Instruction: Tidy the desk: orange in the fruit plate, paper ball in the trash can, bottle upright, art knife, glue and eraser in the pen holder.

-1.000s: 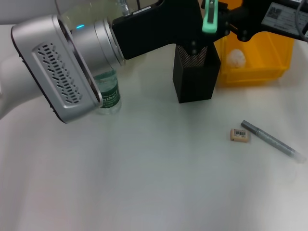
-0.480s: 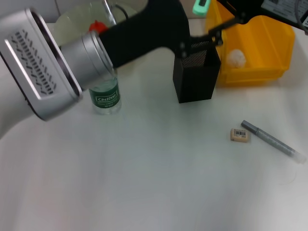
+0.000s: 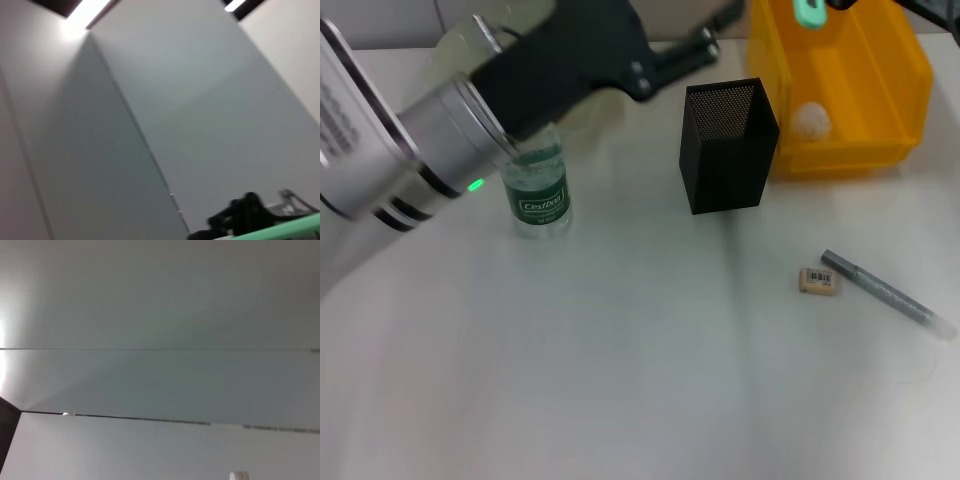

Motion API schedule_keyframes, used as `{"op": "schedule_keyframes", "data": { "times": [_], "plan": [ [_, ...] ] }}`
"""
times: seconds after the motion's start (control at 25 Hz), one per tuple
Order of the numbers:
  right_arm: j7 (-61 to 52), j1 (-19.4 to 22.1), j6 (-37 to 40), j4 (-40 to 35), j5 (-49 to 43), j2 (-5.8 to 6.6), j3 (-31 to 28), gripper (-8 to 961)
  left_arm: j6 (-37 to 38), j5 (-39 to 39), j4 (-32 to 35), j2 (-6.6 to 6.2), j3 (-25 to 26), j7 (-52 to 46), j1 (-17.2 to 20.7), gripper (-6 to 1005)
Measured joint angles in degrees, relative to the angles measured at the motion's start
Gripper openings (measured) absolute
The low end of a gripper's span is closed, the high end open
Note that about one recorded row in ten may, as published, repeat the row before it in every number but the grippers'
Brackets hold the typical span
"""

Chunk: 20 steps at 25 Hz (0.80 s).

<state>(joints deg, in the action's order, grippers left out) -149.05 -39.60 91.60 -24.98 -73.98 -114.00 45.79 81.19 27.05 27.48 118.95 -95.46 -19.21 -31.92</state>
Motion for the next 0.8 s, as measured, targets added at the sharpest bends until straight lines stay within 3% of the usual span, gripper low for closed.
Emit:
{"op": "schedule_keyframes", "data": {
  "times": [0.16,0.2,0.36,0.48,0.72,0.8],
  "plan": [
    [5.05,0.33,-0.04,0.27,0.19,-0.16,-2.00,172,-0.49,-1.09,-1.40,-0.14,1.56,-5.09,0.12,813],
    [11.08,0.60,-0.28,0.89,0.21,-0.66,-4.96,171,-0.32,-1.21,-2.79,-0.20,2.80,-8.97,0.40,813],
    [20.57,0.90,-0.56,1.25,0.22,-1.42,-7.19,169,-0.28,-1.22,-3.32,-0.34,3.79,-13.73,1.39,813],
    [32.78,0.93,-1.09,0.95,-0.37,-2.06,-6.80,172,-2.07,-0.85,-3.46,-0.77,6.45,-20.81,1.80,813],
    [41.73,1.02,-4.74,-0.33,-4.05,-2.13,-4.39,177,-6.31,-0.85,-3.34,-0.78,8.96,-27.70,1.58,812],
    [46.31,1.19,-7.52,-1.79,-8.38,-2.78,-4.04,179,-8.39,-0.80,-3.05,-0.89,10.23,-30.98,1.60,812]
  ]
}}
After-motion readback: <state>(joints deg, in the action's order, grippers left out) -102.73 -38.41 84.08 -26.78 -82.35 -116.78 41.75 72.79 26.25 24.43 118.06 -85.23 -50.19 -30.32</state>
